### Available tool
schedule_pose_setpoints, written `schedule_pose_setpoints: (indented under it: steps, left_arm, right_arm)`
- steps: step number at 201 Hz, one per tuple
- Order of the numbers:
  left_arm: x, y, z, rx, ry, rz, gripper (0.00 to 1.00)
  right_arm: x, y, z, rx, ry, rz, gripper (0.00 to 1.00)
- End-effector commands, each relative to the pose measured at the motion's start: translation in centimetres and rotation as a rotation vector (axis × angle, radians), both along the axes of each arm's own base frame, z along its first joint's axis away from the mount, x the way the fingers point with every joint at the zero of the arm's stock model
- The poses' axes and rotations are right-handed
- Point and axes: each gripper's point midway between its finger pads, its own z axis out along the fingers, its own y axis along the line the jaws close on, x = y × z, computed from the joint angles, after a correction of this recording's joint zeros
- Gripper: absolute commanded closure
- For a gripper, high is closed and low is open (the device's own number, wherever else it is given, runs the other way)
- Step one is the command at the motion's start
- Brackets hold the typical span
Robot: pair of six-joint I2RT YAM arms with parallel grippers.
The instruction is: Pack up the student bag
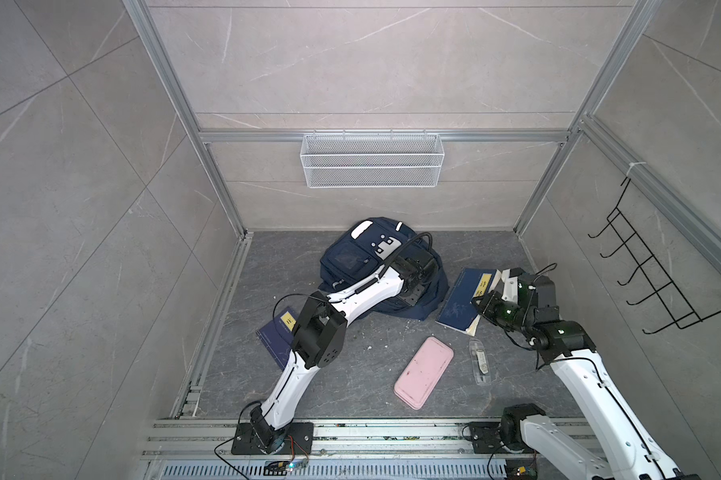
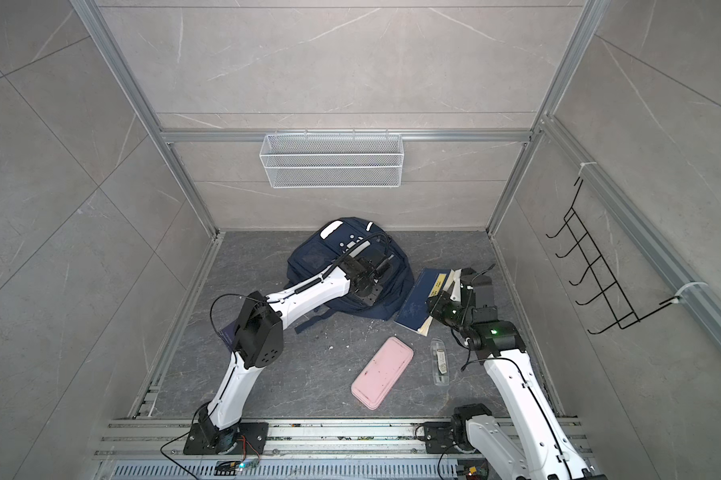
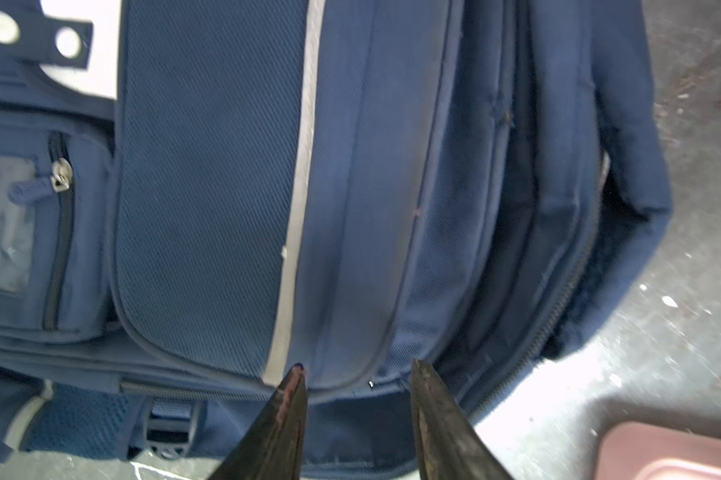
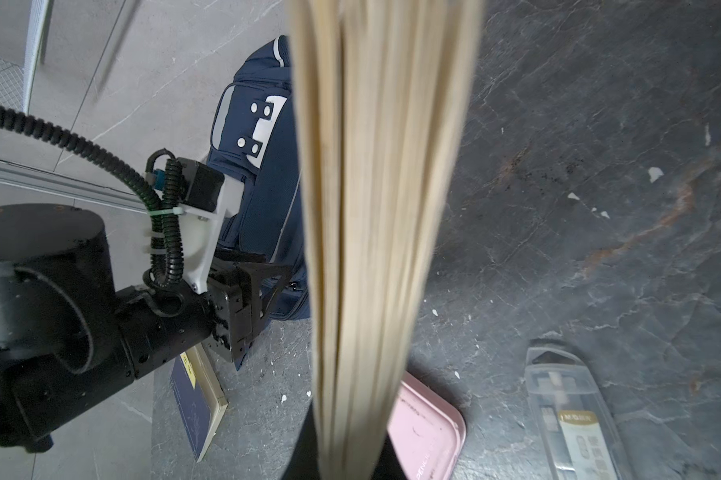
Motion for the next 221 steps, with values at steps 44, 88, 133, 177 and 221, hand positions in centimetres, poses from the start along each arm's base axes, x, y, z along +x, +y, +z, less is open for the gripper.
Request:
schedule_pose_setpoints:
  steps: [44,88,133,177,221]
  left_arm:
    - [0.1,0.2,-3.2,0.160,0.006,-0.076,0.55]
    - [-0.3,0.3,-3.6,0.178,-0.006,-0.079,0.55]
    - [0.1,1.1,-3.8,0.226,-0.048,-0.069,0.55]
    - [1.0,1.6,-3.4,0.275,-0.090,-0.065,0.80]
    - [1.6,1.2,-0.6,0.246,-0.139,-0.070,1.00]
  right_arm:
    - [0.2,-0.2,2.2,-0.009,-0.062,0.008,1.00]
    - [-0.2,-0.1,1.6,-0.001,-0.053,0.009,1.00]
    - [-0.4,-0.1,1.1,0.005,-0.047,0.010,1.00]
    - [-0.5,-0.1,1.2,0.007,-0.048,0.011,1.00]
    - [-0.5,0.2,1.0,0.017,-0.046,0.020,1.00]
